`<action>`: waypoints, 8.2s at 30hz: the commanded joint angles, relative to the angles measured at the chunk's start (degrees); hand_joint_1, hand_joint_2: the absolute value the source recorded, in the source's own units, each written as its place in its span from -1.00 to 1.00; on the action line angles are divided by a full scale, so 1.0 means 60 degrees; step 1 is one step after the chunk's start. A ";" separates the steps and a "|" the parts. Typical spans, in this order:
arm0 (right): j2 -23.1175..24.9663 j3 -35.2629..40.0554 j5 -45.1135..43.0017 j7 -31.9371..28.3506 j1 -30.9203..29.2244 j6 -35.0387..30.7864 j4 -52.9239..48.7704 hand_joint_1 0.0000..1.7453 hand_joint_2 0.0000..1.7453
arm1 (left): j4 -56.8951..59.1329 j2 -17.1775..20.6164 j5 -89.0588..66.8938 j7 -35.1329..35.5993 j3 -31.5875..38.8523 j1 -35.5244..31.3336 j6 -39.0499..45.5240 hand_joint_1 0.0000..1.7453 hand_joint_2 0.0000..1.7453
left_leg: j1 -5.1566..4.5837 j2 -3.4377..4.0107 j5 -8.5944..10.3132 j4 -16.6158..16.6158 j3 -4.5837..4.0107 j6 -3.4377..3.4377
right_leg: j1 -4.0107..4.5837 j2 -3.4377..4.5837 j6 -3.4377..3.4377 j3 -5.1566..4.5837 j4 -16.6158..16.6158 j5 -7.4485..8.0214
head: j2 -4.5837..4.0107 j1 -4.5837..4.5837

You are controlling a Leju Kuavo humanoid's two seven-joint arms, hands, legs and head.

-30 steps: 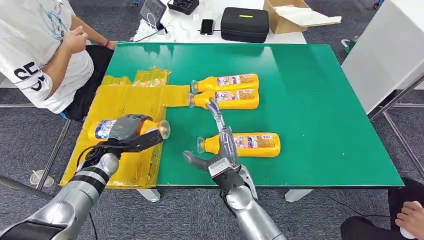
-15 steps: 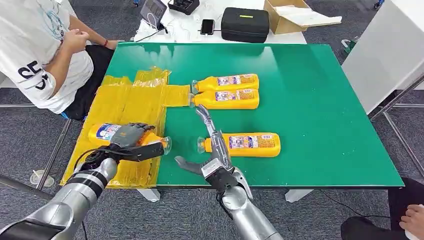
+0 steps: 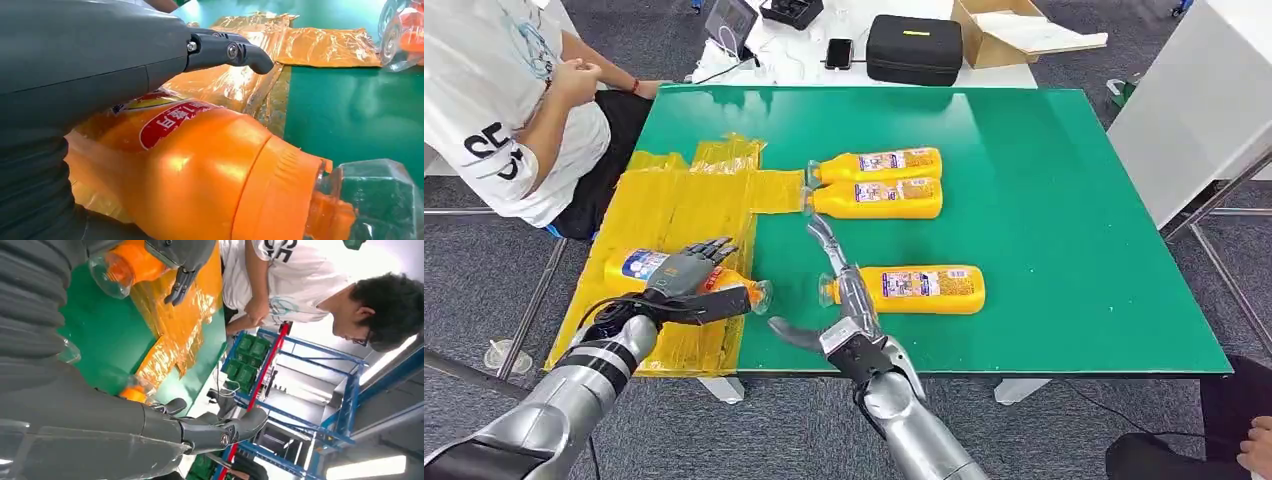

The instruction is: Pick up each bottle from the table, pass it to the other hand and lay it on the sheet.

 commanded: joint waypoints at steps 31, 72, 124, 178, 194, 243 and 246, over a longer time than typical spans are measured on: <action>-0.0074 0.0004 -0.0110 -0.0146 -0.0638 0.0110 0.1339 -1.00 1.00 | -0.1738 0.0819 0.5372 -0.1155 -0.0189 0.0731 -0.3241 -1.00 -1.00 | -0.0005 0.0028 -0.0007 -0.0015 0.0065 0.0003 | -0.0001 0.0019 -0.0010 0.0056 -0.0012 -0.0002 | 0.0000 0.0004; -0.3071 -0.0072 0.4152 0.5640 -0.2114 0.1833 0.2539 -1.00 1.00 | -0.5942 -0.1303 0.8323 -0.1155 0.3188 0.2854 0.3748 -1.00 1.00 | -0.0008 -0.0002 -0.0013 0.0000 0.0042 0.0008 | 0.0002 -0.0013 -0.0013 0.0047 -0.0008 -0.0011 | 0.0000 0.0000; -0.2263 -0.1153 0.2561 0.2994 -0.0315 -0.0786 -0.1467 1.00 1.00 | -0.5386 -0.2201 0.9161 -0.1155 0.3705 0.2769 0.1495 -1.00 1.00 | -0.0002 0.0010 -0.0019 0.0012 0.0037 0.0007 | 0.0007 0.0001 -0.0007 0.0038 0.0003 -0.0010 | 0.0003 -0.0007; 0.0349 0.0117 0.2704 0.0049 -0.0884 -0.2981 0.3462 1.00 1.00 | -0.4177 -0.2014 1.3600 0.0923 -0.0003 0.2760 -0.5383 -1.00 1.00 | -0.0014 0.0014 -0.0019 -0.0008 0.0030 0.0017 | -0.0004 0.0007 -0.0001 0.0029 -0.0016 -0.0004 | 0.0000 0.0000; 0.0443 0.0427 0.2658 0.0210 -0.0962 -0.2561 0.4485 1.00 1.00 | -0.4940 -0.2082 1.5442 0.1597 0.0647 0.2930 -0.5841 -1.00 1.00 | -0.0006 -0.0011 -0.0022 -0.0003 0.0028 0.0016 | 0.0005 -0.0026 -0.0006 0.0030 -0.0014 -0.0017 | 0.0000 -0.0004; 0.0201 -0.0641 0.1651 0.0630 -0.0451 -0.2991 0.1769 -1.00 -1.00 | -0.6132 -0.2033 1.2239 0.0266 0.2690 0.2225 -0.1081 1.00 1.00 | -0.0007 -0.0008 -0.0027 0.0005 0.0027 0.0021 | 0.0005 -0.0024 -0.0005 0.0032 -0.0009 -0.0020 | 0.0000 0.0000; 0.0216 -0.0666 0.1611 0.0582 -0.0436 -0.3063 0.1728 -1.00 -1.00 | -0.6172 -0.2016 1.1895 0.0047 0.2691 0.2223 -0.0642 1.00 1.00 | -0.0010 0.0013 -0.0032 0.0004 0.0035 0.0021 | 0.0002 -0.0003 -0.0007 0.0034 -0.0008 -0.0019 | 0.0004 0.0000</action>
